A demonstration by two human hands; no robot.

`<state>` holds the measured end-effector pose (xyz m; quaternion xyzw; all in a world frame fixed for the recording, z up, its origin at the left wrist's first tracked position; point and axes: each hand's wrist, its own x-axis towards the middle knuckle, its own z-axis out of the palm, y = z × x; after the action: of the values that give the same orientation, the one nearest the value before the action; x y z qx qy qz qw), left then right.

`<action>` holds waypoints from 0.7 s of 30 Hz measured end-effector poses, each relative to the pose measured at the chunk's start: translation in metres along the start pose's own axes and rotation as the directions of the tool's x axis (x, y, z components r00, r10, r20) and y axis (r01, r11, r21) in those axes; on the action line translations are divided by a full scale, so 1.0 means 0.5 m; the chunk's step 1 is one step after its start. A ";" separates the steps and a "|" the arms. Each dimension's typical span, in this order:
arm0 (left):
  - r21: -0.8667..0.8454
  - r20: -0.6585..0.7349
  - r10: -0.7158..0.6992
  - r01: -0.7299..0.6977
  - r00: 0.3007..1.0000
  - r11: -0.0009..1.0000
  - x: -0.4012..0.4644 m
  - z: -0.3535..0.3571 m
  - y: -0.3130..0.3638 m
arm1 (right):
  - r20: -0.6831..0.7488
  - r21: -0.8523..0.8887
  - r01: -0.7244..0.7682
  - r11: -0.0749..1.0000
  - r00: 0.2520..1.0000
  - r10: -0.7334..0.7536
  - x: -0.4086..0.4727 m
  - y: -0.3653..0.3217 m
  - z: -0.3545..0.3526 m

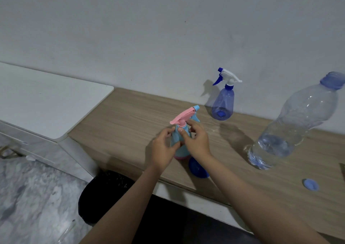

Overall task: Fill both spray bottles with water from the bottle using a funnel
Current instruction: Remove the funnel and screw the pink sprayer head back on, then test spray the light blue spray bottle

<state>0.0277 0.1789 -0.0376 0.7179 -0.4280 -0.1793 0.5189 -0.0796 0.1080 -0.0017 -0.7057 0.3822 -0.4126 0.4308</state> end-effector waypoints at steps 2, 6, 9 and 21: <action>-0.052 0.012 -0.003 0.003 1.000 0.999 0.000 -0.003 0.010 | -0.131 0.019 -0.061 0.998 0.989 0.063 -0.016 0.002 -0.001; -0.102 0.084 -0.046 0.055 0.995 0.993 -0.004 -0.006 -0.003 | -0.292 -0.111 -0.106 0.988 0.954 0.069 -0.026 0.004 0.009; -0.082 0.085 -0.106 0.113 0.991 0.990 -0.016 -0.006 -0.019 | -0.205 -0.167 -0.080 0.983 0.978 0.045 -0.011 -0.004 0.015; 0.360 -0.100 0.178 -0.131 0.979 0.924 -0.043 -0.102 -0.066 | -0.054 0.000 0.017 1.000 0.998 -0.017 0.082 -0.058 0.047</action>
<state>0.0655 0.2297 -0.0512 0.7732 -0.4737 -0.0110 0.4216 -0.0376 0.0879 0.0286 -0.6975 0.3874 -0.4355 0.4169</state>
